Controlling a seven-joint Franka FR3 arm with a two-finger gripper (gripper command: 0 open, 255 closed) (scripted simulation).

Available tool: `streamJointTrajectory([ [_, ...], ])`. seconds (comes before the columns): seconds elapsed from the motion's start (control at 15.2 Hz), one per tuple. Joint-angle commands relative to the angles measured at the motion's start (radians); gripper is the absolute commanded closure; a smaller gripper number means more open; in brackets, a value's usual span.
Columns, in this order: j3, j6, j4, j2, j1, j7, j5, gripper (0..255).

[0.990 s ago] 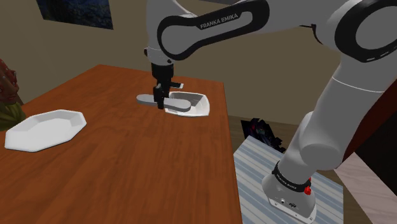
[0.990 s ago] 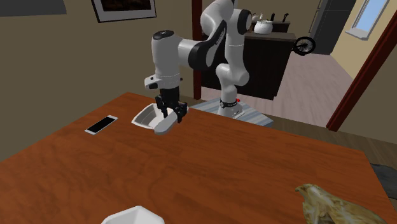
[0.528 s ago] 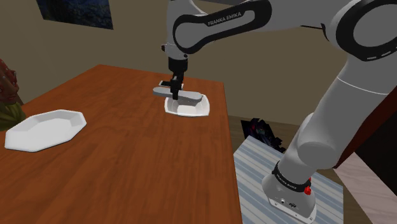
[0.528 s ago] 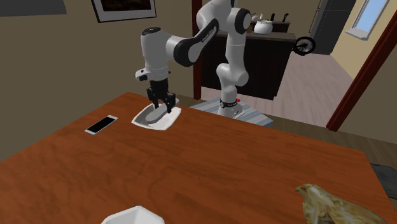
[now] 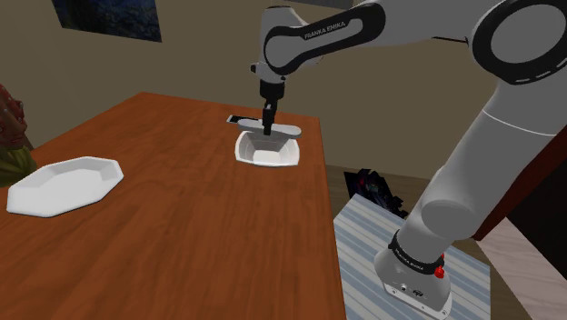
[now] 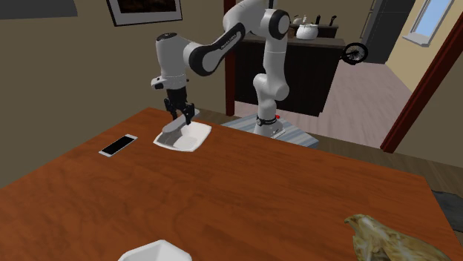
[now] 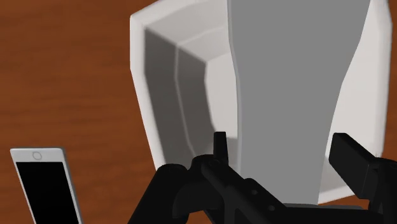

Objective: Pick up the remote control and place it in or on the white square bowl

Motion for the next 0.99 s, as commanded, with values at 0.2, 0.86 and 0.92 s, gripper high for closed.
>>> streamJointTrajectory([
  [0.2,-0.002,0.067,-0.049,0.017,-0.002,-0.003,-0.003,255],
  [0.86,-0.002,0.161,-0.104,0.057,-0.002,0.004,-0.011,255],
  [0.92,-0.002,0.161,-0.104,0.057,-0.002,0.004,-0.011,255],
])
